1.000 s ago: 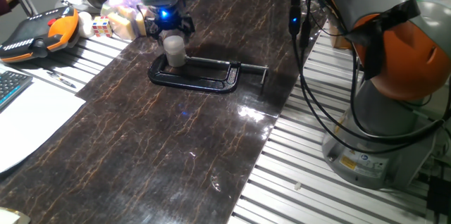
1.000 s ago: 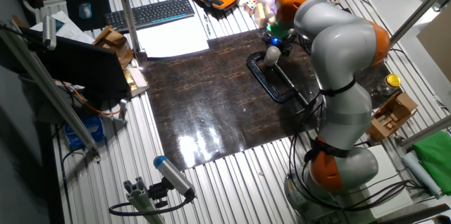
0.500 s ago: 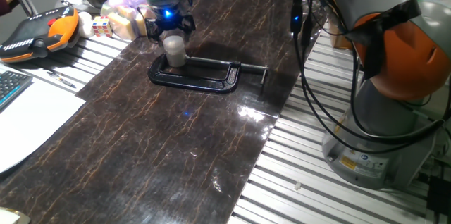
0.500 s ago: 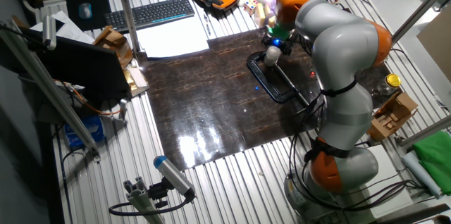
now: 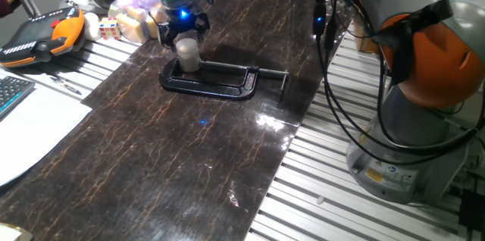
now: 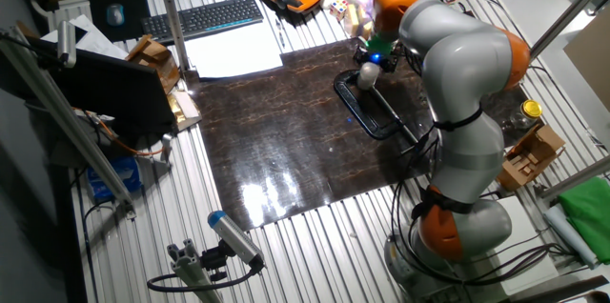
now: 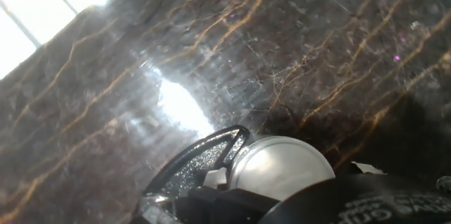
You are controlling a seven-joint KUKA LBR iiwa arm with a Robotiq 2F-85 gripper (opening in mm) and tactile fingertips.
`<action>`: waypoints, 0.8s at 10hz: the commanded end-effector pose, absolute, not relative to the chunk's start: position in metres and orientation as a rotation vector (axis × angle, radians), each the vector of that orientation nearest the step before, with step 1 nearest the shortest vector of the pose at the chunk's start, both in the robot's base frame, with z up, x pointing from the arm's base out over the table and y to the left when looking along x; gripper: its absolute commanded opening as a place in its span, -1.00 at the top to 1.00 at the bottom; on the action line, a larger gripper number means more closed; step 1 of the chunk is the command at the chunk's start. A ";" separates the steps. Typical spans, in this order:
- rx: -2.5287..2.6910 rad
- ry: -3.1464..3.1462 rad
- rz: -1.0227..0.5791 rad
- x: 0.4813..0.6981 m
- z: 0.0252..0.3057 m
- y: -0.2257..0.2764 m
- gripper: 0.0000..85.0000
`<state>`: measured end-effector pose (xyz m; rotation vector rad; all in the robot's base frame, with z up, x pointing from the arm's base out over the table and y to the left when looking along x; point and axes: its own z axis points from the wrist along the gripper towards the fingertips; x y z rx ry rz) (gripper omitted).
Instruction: Screw the lid onto the jar
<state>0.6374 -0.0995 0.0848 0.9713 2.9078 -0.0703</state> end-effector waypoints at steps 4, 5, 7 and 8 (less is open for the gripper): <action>-0.542 3.004 0.014 0.637 0.085 -0.098 -1.00; -0.563 3.000 0.013 0.637 0.086 -0.097 -1.00; -0.586 2.998 0.017 0.638 0.086 -0.097 -1.00; -0.595 2.997 0.020 0.638 0.086 -0.097 -1.00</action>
